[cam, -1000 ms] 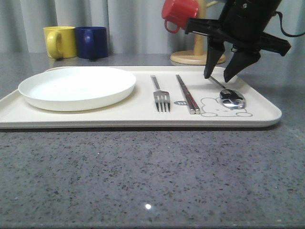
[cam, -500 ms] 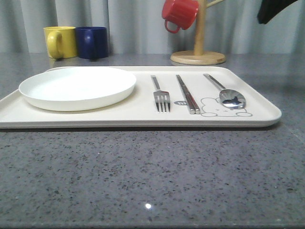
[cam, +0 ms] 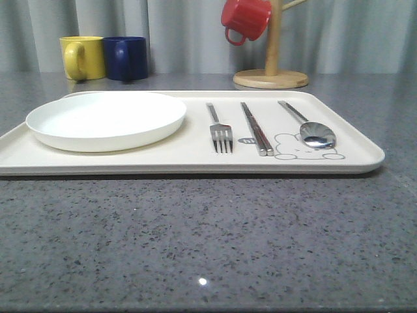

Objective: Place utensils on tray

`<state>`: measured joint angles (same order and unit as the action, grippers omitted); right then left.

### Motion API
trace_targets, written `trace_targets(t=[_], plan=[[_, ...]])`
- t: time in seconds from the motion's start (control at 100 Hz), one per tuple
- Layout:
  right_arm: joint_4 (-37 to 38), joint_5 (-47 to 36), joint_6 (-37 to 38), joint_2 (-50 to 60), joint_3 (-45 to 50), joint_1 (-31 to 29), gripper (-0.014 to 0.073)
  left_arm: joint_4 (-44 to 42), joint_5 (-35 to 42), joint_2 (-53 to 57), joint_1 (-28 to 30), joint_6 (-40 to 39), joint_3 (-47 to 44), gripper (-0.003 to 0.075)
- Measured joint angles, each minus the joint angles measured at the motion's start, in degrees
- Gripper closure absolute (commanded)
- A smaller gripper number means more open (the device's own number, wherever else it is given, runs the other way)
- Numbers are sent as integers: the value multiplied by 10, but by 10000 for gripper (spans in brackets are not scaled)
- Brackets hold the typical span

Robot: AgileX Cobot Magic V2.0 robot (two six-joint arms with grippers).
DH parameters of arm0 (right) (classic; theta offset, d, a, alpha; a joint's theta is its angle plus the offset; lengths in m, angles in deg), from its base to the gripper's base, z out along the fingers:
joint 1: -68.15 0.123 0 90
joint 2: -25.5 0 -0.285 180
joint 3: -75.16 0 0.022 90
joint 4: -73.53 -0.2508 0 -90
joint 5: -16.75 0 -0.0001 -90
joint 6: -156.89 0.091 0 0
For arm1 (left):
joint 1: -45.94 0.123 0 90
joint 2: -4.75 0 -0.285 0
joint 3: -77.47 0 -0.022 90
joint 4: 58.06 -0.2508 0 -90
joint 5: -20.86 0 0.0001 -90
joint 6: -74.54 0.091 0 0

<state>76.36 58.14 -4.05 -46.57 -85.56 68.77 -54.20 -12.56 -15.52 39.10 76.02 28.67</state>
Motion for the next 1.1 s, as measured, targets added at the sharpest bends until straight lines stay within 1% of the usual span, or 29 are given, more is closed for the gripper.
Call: trace_targets(t=[0.12,0.29,0.38,0.47,0.56,0.78,0.85,0.99,1.1], plan=[[26,-52,-1,74,69,0,669,0,0,0,0,0,0,739],[93,-135,-1,185,165,0,669,0,0,0,0,0,0,739],[113,-167,-1,241,210,-1,669,0,0,0,0,0,0,739],[122,-192,-2,290,246,-1,669,0,0,0,0,0,0,739],[125,-235,-2,330,282,-1,669,0,0,0,0,0,0,739],[129,-403,-2,407,395,-1,669,0,0,0,0,0,0,739],[131,-444,-2,428,434,3,669,0,0,0,0,0,0,739],[132,-474,-2,475,504,20,669,0,0,0,0,0,0,739],[133,-477,-2,517,544,15,669,0,0,0,0,0,0,739]])
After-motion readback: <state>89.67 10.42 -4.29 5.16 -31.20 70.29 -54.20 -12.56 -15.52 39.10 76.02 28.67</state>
